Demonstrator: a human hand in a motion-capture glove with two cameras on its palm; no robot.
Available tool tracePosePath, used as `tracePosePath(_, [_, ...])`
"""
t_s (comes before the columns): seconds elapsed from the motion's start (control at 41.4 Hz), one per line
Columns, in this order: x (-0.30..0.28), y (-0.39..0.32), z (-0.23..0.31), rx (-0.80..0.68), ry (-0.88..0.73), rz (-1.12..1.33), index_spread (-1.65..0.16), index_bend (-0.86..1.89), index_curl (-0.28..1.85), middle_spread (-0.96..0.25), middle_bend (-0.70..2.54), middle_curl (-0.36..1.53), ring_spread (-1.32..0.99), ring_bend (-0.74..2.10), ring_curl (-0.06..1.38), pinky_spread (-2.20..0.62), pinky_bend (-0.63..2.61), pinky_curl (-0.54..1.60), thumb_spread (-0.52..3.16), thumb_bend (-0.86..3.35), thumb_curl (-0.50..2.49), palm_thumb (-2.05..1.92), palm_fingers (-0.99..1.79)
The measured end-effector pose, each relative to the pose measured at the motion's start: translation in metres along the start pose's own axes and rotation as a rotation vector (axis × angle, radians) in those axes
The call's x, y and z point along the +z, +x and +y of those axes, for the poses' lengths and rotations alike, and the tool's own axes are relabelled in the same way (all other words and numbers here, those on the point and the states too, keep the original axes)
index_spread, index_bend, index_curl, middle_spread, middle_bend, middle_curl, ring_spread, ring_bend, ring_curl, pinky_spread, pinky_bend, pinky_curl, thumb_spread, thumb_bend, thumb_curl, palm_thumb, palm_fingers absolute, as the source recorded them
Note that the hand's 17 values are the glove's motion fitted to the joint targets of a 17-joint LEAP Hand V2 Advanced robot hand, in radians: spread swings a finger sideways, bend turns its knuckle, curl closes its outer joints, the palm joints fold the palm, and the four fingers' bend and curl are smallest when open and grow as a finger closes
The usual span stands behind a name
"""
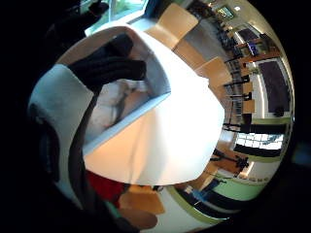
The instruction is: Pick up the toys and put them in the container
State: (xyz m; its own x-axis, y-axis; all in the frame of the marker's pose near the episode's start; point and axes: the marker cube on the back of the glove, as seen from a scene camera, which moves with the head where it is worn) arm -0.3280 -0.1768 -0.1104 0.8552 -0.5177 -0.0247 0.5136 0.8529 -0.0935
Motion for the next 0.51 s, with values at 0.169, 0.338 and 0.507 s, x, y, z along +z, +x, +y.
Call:
tracePosePath(0.169, [0.007, 0.012, 0.026, 0.005, 0.028, 0.007, -0.51, 0.27, 0.66, -0.15, 0.31, 0.4, -0.13, 0.53, 0.25, -0.02, 1.07, 0.39, 1.18, -0.02, 0.65, 0.0, 0.05])
tracePosePath(0.338, [0.017, 0.034, 0.065, 0.052, 0.073, 0.025, -0.49, 0.25, 0.63, -0.13, 0.29, 0.4, -0.11, 0.48, 0.24, 0.02, 1.02, 0.36, 1.22, -0.03, 0.58, -0.02, -0.01])
tracePosePath(0.507, [0.031, 0.066, 0.1, 0.101, 0.039, 0.053, -0.48, 0.24, 0.6, -0.12, 0.27, 0.39, -0.1, 0.45, 0.24, 0.04, 0.98, 0.34, 1.24, -0.03, 0.53, -0.02, 0.0])
